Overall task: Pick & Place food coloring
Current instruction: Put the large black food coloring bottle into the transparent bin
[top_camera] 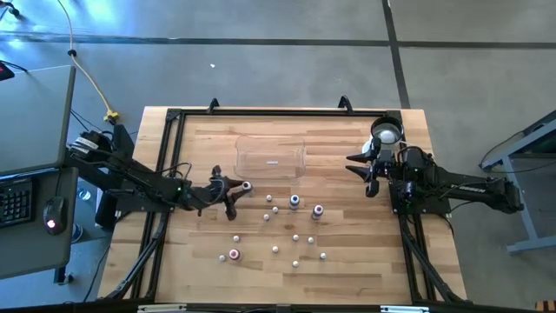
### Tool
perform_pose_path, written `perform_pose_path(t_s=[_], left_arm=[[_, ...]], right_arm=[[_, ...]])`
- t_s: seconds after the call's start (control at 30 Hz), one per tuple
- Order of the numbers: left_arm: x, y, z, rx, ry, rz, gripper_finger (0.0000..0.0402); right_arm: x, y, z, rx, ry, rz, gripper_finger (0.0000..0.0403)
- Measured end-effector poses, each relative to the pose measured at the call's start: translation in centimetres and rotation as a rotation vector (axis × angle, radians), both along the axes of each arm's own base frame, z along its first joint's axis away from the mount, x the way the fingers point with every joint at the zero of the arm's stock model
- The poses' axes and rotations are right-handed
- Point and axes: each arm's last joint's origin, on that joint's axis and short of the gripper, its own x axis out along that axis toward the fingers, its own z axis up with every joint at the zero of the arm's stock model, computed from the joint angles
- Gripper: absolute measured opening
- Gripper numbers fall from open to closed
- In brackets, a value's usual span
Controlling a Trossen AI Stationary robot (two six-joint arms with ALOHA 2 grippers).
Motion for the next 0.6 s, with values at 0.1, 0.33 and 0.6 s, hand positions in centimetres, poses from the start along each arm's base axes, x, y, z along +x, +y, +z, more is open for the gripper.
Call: perform_pose_path(t_s=[0.1,0.33,0.6], left_arm=[[0.1,0.0,1.0,0.066,-0.057,0.011,0.0112],[1.2,2.7,3.8,0.08,-0.077,0.173,0.011],[2.7,8.3,4.5,0.009,0.123,0.291,0.0109]], right_arm=[[0.0,0.0,0.0,-0.001,0.0,0.0,0.0142],[0.0,0.0,0.0,-0.002,-0.002,0.0,0.0142],[0.0,0.0,0.1,0.001,-0.012,0.0,0.0142]])
